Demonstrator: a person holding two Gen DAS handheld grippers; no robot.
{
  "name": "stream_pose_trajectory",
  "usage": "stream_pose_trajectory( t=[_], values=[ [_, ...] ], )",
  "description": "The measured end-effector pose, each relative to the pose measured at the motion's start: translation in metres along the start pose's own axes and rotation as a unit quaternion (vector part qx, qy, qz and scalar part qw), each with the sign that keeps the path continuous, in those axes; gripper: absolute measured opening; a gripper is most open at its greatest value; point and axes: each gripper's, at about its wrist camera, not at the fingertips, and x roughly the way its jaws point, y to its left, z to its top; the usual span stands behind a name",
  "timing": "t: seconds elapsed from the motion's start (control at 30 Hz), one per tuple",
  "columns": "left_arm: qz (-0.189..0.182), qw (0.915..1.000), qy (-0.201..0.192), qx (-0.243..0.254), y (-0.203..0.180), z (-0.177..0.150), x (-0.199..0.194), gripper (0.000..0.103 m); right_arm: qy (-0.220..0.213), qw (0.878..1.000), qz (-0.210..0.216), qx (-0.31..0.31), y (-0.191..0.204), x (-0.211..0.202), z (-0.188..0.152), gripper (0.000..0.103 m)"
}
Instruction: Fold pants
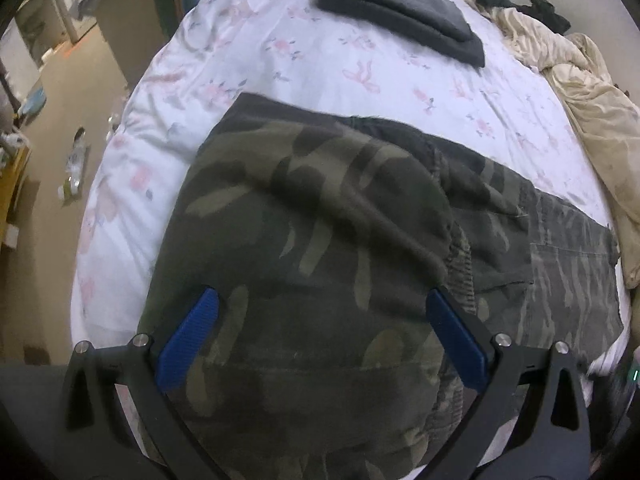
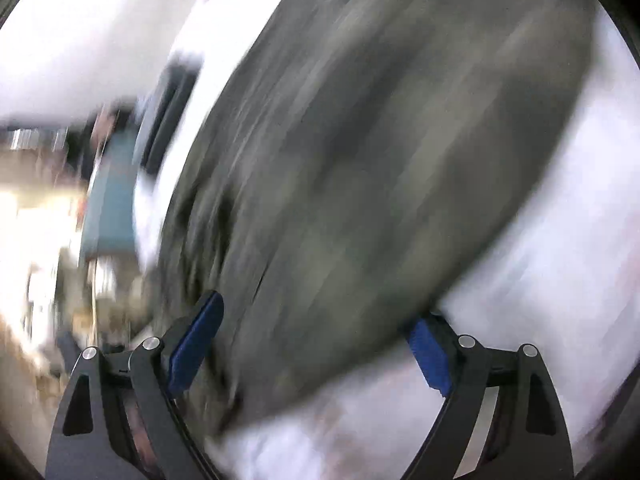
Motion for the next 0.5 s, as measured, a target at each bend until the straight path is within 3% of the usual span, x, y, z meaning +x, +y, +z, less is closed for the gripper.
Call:
stream_pose_trajectory(
  t=[0.03, 0.17, 0.5],
  values=[
    [0.002, 1.0000, -0.004, 0.004, -0.001, 0.001, 0.000, 0.102, -0.027, 0.999, 0.006, 0.036, -0.012, -0.009, 0.022, 0.081],
    [0.010, 0.9999, 0.002, 0.000, 0.006, 0.000, 0.003, 0.102, -0.128, 0.989, -0.027, 0.073, -0.037, -0.051, 0.096, 0.078],
    [0.004, 1.0000, 0.001, 0.002, 0.006, 0.001, 0.000, 0.102, -0.228, 0.963, -0.080, 0.117, -0.068, -0.099, 0.181, 0.078]
  ],
)
